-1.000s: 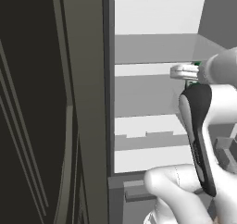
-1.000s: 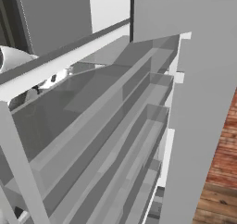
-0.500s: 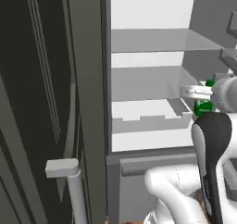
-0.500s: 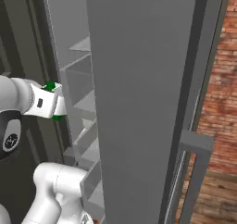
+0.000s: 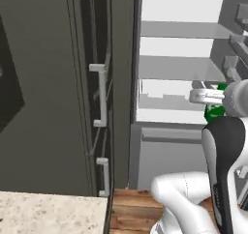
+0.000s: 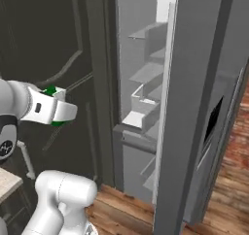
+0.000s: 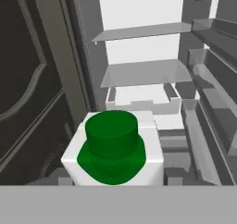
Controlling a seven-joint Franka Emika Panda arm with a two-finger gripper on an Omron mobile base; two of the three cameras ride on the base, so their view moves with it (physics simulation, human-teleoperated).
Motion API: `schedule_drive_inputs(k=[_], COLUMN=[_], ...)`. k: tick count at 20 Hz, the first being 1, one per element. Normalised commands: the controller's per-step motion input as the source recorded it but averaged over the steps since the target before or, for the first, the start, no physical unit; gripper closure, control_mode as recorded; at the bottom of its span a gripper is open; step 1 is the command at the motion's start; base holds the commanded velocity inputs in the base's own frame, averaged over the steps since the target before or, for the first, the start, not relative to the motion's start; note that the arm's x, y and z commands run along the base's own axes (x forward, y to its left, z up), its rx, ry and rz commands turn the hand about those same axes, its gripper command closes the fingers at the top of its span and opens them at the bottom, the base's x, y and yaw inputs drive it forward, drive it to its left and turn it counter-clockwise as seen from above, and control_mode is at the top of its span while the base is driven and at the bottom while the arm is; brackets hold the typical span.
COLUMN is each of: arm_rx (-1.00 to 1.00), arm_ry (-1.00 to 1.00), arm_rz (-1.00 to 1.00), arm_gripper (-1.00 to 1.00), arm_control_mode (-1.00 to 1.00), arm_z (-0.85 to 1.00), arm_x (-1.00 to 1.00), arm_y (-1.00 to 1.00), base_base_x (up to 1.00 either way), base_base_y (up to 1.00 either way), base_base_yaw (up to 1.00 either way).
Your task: Take a sugar cube from the saucer and place it inside the coffee. Then, grab milk from the fridge and place it next to the coffee on the counter to sweeten the coffee.
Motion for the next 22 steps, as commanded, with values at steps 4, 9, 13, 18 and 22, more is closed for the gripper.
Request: schedule_drive_inputs(k=[4,9,13,18,22], arm_rx=[0.0,0.0,0.0,0.0,0.0], arm_ry=[0.0,0.0,0.0,0.0,0.0], arm_rz=[0.0,0.0,0.0,0.0,0.0], arm_gripper=[1.0,1.0,1.0,1.0,1.0], arm_control_mode=[1.0,1.0,1.0,1.0,1.0], arm_z=[0.0,0.0,0.0,0.0,0.0], arm_x=[0.0,0.0,0.0,0.0,0.0], arm_y=[0.0,0.0,0.0,0.0,0.0], base_base_x=[-1.0,-1.0,-0.83,-0.69,-0.66], base_base_y=[0.0,-0.02,-0.03,-0.03,-0.03], base_base_yaw=[0.67,0.75,0.91,0.96,0.97])
